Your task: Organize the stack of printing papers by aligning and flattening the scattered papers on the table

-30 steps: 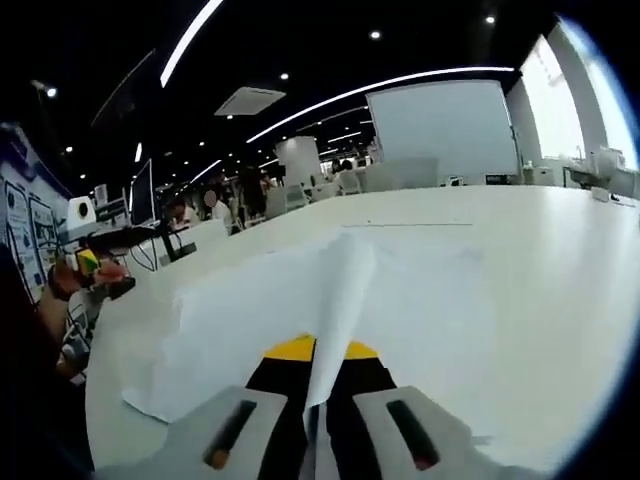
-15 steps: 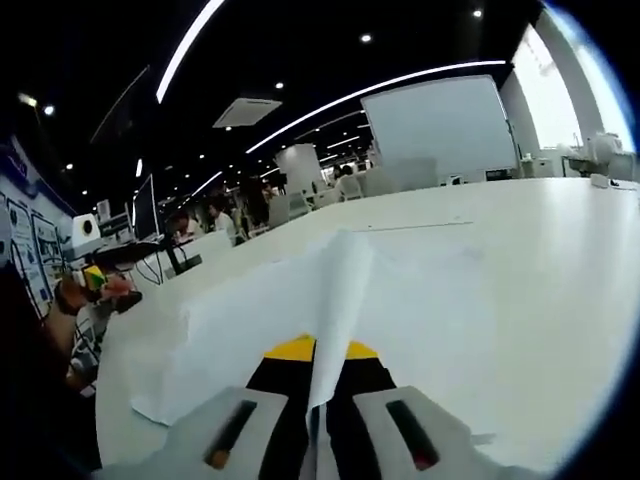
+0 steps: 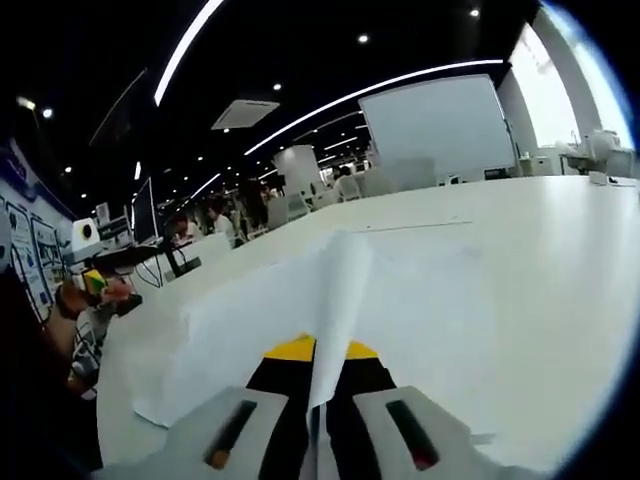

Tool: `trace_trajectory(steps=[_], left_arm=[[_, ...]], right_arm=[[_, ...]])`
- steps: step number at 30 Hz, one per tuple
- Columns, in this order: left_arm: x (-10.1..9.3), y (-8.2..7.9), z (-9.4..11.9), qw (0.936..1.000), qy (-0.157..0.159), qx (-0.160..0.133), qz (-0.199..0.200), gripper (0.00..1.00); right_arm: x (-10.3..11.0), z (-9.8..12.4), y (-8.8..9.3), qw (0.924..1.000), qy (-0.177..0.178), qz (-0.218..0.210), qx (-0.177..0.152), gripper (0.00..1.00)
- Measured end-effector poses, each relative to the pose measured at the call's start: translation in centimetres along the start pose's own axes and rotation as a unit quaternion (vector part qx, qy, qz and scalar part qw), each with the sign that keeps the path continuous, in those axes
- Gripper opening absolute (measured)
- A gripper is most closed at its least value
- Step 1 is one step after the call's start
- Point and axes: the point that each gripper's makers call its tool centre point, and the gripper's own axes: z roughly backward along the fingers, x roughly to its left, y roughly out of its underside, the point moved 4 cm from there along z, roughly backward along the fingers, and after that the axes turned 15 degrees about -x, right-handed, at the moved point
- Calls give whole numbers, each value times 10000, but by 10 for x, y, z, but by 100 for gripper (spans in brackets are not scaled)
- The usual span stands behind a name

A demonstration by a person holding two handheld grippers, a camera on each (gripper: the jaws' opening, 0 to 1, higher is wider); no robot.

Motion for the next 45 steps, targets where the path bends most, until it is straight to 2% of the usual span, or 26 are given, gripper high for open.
trace_trajectory(steps=[18, 28, 31, 39, 45], left_arm=[[2, -3, 4, 10000, -33, -46, -11, 97], [3, -6, 6, 9999, -68, -71, -26, 97], [3, -6, 6, 9999, -71, -64, -44, 97], [2, -8, 7, 9999, -47, -91, -26, 97], [-1, -13, 8, 9998, 23, -194, 105, 97]], right_arm=[[-2, 2, -5, 9994, 63, -344, -86, 0], [1, 2, -8, 9993, 95, -360, -49, 0], [3, 2, -10, 9997, 106, -219, -22, 0], [8, 2, -19, 9996, 49, -245, -113, 0], [22, 2, -30, 9998, -45, -87, -168, 0]])
